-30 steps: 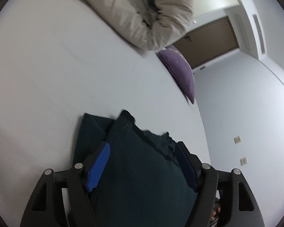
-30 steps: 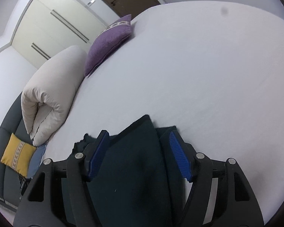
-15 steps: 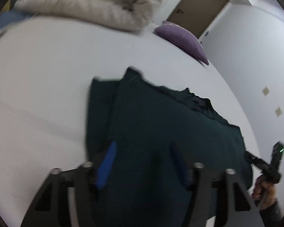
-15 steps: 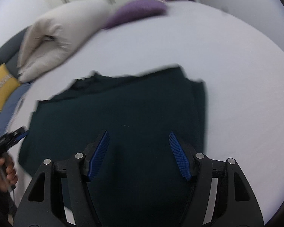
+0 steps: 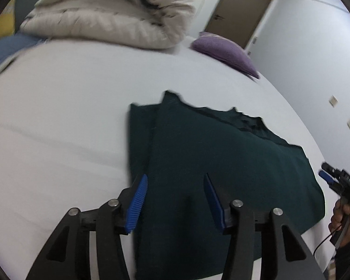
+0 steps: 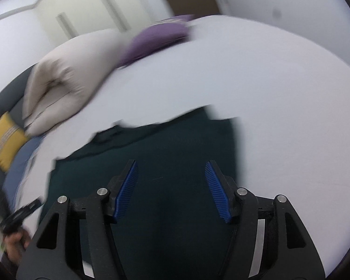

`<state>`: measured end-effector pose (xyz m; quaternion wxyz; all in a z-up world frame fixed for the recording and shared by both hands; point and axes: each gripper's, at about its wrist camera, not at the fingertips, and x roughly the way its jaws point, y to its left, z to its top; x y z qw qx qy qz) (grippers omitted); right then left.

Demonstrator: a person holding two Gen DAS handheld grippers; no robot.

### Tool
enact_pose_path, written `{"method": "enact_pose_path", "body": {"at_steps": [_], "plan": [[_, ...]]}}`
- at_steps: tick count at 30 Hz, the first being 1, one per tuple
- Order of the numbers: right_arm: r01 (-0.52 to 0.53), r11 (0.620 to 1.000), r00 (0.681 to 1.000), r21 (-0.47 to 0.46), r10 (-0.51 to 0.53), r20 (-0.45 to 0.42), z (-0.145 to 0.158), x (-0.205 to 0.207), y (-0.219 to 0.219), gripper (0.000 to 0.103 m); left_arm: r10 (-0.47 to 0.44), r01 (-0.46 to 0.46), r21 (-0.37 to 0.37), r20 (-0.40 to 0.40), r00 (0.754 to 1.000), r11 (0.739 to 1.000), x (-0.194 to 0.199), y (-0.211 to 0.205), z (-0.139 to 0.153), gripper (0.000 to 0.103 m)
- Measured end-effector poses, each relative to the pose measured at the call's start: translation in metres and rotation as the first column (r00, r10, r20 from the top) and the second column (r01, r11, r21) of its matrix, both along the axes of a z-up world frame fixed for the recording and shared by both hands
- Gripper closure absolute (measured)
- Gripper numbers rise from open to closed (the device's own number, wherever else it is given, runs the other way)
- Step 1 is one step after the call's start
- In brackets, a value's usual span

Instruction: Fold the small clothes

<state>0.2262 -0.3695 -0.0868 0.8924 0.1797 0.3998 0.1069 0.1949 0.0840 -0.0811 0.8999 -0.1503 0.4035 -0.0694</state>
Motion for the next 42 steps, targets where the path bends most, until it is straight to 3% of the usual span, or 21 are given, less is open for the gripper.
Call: {"method": "enact_pose_path", "body": {"at_steps": [2, 6, 8, 12, 14, 17, 19, 24, 29, 33, 37, 40, 42], "plan": [[-0.111, 0.991, 0.993, 0.078, 0.112, -0.019, -0.007, -0.004, 0.023, 0.044, -0.033, 0.032, 0.038, 0.029, 0.999, 0.999, -0.003, -0.017, 0.005, 0.05], [-0.212, 0.957, 0.973, 0.199, 0.226, -0.052, -0.025, -0.017, 0.06, 0.044, -0.101, 0.096, 0.08, 0.059, 0.993, 0.992, -0.017, -0.049, 0.005, 0.05], [-0.253, 0.916, 0.954, 0.312, 0.289, -0.075, -0.038, -0.029, 0.076, 0.044, -0.162, 0.157, 0.092, 0.051, 0.986, 0.983, -0.025, -0.065, 0.0, 0.05], [-0.278, 0.883, 0.935, 0.378, 0.339, -0.106, -0.06, -0.047, 0.098, 0.044, -0.248, 0.247, 0.109, -0.004, 0.969, 0.963, -0.038, -0.094, -0.018, 0.049], [-0.275, 0.894, 0.934, 0.355, 0.335, -0.121, -0.068, -0.053, 0.1, 0.047, -0.234, 0.237, 0.134, -0.033, 0.972, 0.962, -0.039, -0.097, -0.029, 0.049], [-0.237, 0.903, 0.947, 0.357, 0.296, -0.12, -0.073, -0.066, 0.093, 0.052, -0.202, 0.203, 0.077, -0.03, 0.979, 0.976, -0.038, -0.084, -0.031, 0.05], [-0.191, 0.915, 0.961, 0.354, 0.248, -0.121, -0.075, -0.067, 0.076, 0.053, -0.183, 0.185, 0.054, -0.035, 0.982, 0.981, -0.038, -0.074, -0.031, 0.056], [0.005, 0.937, 0.991, 0.349, 0.042, -0.128, -0.075, -0.081, 0.012, 0.059, -0.166, 0.168, 0.043, -0.042, 0.985, 0.985, -0.05, -0.051, -0.032, 0.057], [0.172, 0.913, 0.982, 0.371, -0.13, -0.137, -0.062, -0.105, -0.029, 0.055, -0.127, 0.128, 0.027, -0.043, 0.991, 0.991, -0.069, -0.033, -0.026, 0.058], [0.046, 0.898, 0.996, 0.438, -0.006, -0.094, -0.044, -0.102, 0.007, 0.055, -0.099, 0.1, 0.03, -0.022, 0.995, 0.995, -0.078, -0.033, -0.013, 0.055], [-0.097, 0.886, 0.984, 0.453, 0.154, -0.09, -0.047, -0.087, 0.072, 0.055, -0.098, 0.097, 0.025, 0.009, 0.995, 0.995, -0.071, -0.042, -0.002, 0.047], [-0.087, 0.896, 0.973, 0.436, 0.17, -0.155, -0.073, -0.077, 0.088, 0.055, -0.087, 0.086, 0.055, 0.005, 0.996, 0.995, -0.06, -0.044, -0.006, 0.043], [-0.038, 0.885, 0.972, 0.464, 0.14, -0.187, -0.088, -0.077, 0.075, 0.057, -0.059, 0.062, 0.052, -0.043, 0.997, 0.997, -0.053, -0.038, -0.02, 0.043]]}}
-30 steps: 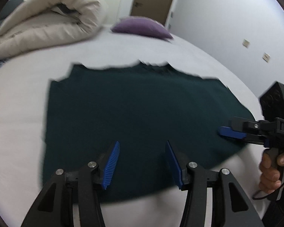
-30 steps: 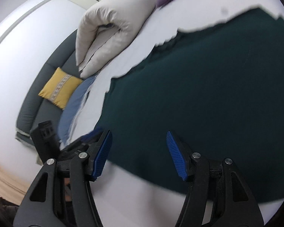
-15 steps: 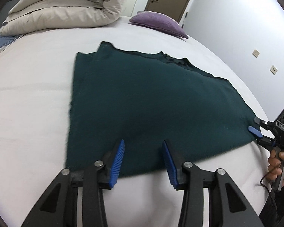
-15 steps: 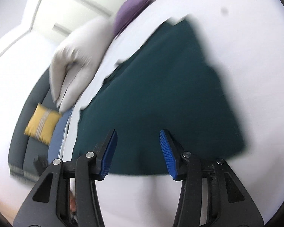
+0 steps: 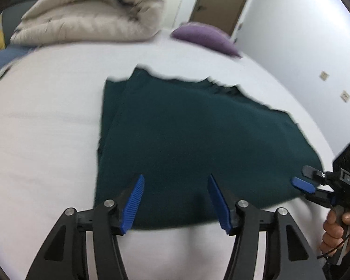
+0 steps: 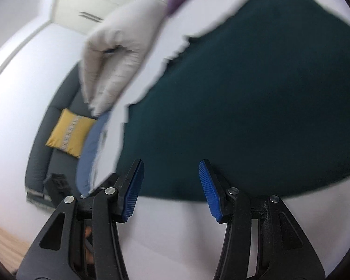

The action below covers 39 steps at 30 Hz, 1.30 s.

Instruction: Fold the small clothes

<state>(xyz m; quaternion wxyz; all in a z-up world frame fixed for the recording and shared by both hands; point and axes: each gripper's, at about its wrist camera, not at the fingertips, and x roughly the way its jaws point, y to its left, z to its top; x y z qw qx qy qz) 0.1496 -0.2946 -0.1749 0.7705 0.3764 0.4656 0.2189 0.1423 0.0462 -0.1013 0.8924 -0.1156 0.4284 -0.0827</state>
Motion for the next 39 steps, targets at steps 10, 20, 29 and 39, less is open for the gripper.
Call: {"method": "enact_pose_path", "body": {"at_steps": [10, 20, 29, 39], "plan": [[0.455, 0.89, 0.891, -0.027, -0.454, 0.024, 0.027, -0.062, -0.145, 0.055, 0.003, -0.001, -0.055, 0.036, 0.999, 0.998, -0.015, 0.003, 0.015, 0.044], [0.509, 0.86, 0.86, 0.044, -0.505, -0.078, 0.007, -0.068, -0.116, 0.047, -0.141, 0.146, -0.16, 0.042, 0.989, 0.976, 0.035, -0.088, 0.023, 0.043], [0.574, 0.817, 0.811, 0.059, -0.557, -0.177, 0.002, -0.025, -0.098, 0.046, -0.126, 0.115, -0.216, -0.034, 0.991, 0.97, 0.08, -0.106, -0.004, 0.042], [0.529, 0.848, 0.847, -0.038, -0.531, -0.038, 0.005, 0.02, -0.079, 0.05, -0.152, 0.143, -0.205, -0.031, 0.988, 0.968, 0.083, -0.105, -0.019, 0.043]]}}
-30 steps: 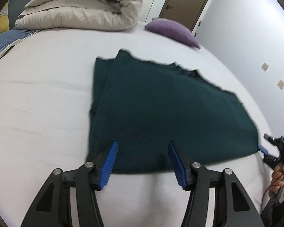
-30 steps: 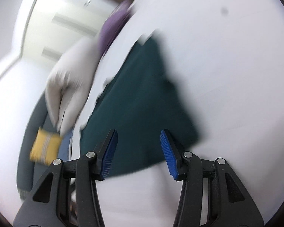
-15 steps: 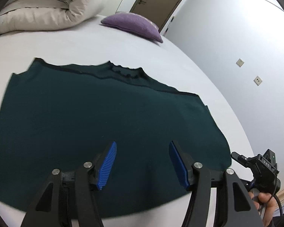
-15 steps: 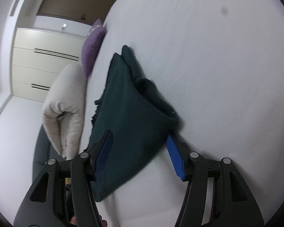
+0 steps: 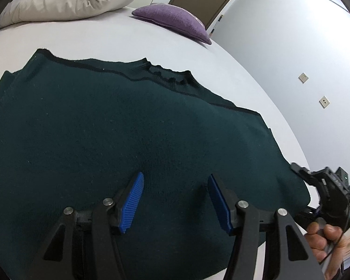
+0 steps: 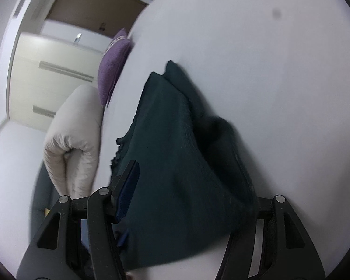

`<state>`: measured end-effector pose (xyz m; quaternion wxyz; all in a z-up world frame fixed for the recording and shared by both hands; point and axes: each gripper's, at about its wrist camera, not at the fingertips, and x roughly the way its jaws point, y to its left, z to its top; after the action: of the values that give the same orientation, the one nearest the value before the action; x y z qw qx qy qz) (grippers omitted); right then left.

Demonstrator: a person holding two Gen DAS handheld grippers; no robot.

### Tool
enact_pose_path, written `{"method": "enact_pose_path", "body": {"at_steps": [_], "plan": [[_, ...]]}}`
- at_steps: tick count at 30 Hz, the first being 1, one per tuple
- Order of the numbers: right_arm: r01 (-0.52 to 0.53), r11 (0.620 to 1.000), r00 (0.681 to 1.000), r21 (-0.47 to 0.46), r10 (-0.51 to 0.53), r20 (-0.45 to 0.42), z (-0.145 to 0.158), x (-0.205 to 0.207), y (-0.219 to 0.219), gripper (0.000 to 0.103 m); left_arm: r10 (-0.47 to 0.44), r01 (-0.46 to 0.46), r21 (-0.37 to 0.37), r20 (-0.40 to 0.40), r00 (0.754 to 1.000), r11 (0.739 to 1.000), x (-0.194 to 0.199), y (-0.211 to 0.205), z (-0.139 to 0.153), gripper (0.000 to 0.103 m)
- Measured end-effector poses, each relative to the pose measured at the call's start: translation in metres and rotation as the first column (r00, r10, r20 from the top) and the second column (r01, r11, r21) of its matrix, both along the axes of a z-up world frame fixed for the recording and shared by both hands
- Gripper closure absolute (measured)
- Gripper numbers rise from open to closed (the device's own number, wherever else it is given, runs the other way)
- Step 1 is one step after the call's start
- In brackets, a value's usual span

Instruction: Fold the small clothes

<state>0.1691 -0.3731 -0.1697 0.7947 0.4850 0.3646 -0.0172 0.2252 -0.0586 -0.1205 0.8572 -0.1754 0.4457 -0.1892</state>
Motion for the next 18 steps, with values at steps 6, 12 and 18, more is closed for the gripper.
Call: {"method": "enact_pose_path", "body": {"at_steps": [6, 12, 18], "plan": [[-0.025, 1.0, 1.0, -0.007, 0.025, 0.016, -0.002, 0.021, 0.006, 0.069, -0.002, 0.002, -0.01, 0.003, 1.0, 1.0, -0.001, 0.002, -0.004, 0.044], [-0.028, 0.998, 1.0, -0.061, 0.027, -0.012, -0.011, 0.024, 0.003, 0.091, -0.007, 0.007, -0.011, 0.005, 1.0, 1.0, -0.005, 0.005, -0.004, 0.045], [-0.058, 0.986, 0.998, -0.156, 0.058, -0.002, 0.008, 0.03, 0.015, 0.091, -0.007, 0.007, -0.021, 0.011, 1.0, 1.0, -0.006, 0.007, -0.005, 0.045]]}}
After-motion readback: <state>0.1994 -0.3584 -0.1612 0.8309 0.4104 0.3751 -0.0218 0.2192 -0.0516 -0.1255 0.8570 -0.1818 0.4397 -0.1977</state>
